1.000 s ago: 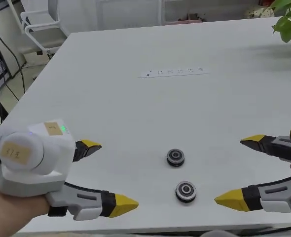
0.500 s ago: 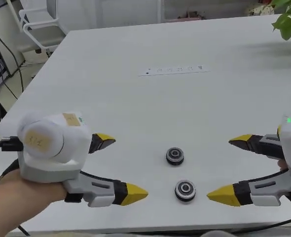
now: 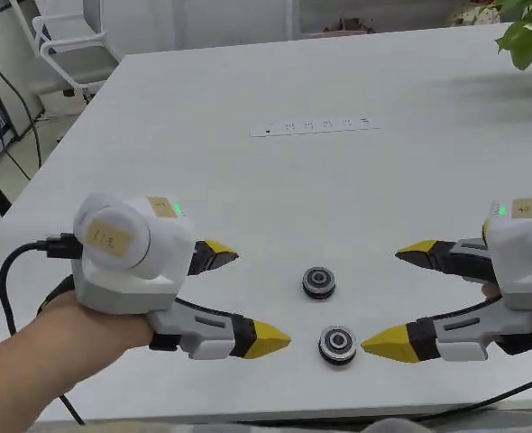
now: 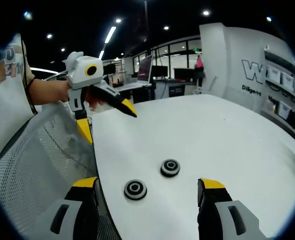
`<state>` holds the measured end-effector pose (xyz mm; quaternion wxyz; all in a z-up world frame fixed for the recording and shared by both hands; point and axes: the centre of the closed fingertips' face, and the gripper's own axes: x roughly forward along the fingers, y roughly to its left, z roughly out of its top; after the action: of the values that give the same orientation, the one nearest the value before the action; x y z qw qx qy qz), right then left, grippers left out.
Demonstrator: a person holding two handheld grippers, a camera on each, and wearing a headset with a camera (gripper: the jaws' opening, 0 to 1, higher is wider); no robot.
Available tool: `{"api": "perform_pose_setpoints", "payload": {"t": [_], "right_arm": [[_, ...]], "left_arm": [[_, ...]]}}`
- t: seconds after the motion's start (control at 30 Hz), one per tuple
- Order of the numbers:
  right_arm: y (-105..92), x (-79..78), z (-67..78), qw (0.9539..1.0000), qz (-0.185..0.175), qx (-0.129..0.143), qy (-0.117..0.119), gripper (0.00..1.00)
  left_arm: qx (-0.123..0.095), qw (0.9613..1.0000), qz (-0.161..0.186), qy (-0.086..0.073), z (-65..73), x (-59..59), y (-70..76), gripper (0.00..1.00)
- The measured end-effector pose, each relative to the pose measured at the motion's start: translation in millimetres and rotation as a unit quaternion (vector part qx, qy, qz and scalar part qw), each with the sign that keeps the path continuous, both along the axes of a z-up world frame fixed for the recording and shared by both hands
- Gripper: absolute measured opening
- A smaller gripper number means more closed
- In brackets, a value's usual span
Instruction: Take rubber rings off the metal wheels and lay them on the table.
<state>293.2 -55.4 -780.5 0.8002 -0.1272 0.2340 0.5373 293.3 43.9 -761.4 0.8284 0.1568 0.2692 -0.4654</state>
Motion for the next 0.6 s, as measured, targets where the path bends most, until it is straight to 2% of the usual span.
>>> {"api": "perform_pose_setpoints", "payload": {"t": [0.1, 0.27, 0.43, 0.6], "right_arm": [[0.5, 0.6, -5.0, 0.9999, 0.008, -0.005, -0.008, 0.79], [2.3, 1.2, -14.5, 0.9999, 0.011, -0.005, 0.0, 0.74], [2.5, -0.1, -25.0, 0.9997, 0.019, -0.011, 0.005, 0.73], [4.1, -3.4, -31.6, 0.9994, 0.028, -0.016, 0.009, 0.71]], "left_arm": [[0.005, 1.0, -0.006, 0.0, -3.8, 0.9, -2.8, 0.73], [0.011, 0.9997, -0.018, 0.008, -12.3, -0.8, -8.2, 0.7], [0.014, 0.9996, -0.026, 0.004, -16.1, 1.4, -15.0, 0.66], [0.013, 0.9993, -0.031, 0.016, -23.1, 2.7, -22.6, 0.66]]}}
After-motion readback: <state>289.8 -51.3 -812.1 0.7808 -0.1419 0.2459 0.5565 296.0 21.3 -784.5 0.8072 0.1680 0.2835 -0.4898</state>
